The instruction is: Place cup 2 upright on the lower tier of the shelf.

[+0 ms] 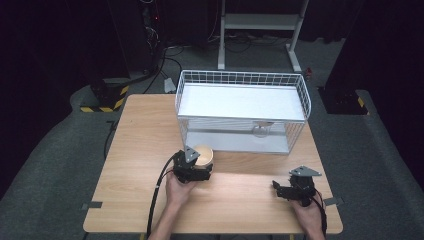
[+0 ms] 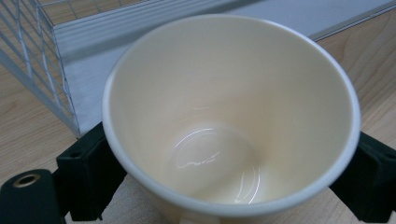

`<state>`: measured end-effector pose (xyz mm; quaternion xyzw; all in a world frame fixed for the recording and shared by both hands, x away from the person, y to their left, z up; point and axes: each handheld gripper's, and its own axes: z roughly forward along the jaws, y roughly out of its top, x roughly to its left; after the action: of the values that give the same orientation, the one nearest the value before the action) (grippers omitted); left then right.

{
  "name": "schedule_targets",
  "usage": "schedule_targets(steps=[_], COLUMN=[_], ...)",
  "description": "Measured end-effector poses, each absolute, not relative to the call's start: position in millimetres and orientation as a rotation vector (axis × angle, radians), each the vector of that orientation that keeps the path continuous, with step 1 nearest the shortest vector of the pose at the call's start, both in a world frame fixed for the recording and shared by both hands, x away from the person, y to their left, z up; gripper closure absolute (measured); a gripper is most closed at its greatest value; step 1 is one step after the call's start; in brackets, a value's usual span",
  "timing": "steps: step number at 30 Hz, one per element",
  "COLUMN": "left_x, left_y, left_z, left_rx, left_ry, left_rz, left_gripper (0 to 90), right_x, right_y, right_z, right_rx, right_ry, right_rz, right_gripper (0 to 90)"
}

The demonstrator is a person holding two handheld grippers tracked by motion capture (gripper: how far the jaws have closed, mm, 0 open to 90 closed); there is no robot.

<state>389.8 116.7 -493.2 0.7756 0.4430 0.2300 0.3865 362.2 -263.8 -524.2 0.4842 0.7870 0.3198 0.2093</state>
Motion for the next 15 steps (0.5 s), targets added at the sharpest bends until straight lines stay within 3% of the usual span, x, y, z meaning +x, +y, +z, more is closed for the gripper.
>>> schedule_targets(steps=[15], left_x=[388.9], left_y=[115.2], left_z=[-492.6], left_rx=[1.977], left_ry=[1.126], left_rz=[0.599], left_gripper=[9.5], right_x=[362.1], right_y=[-263.8], right_z=[-524.1], right_rx=[1.347], right_ry=[2.189], right_rz=[0.890], right_gripper=[14.2])
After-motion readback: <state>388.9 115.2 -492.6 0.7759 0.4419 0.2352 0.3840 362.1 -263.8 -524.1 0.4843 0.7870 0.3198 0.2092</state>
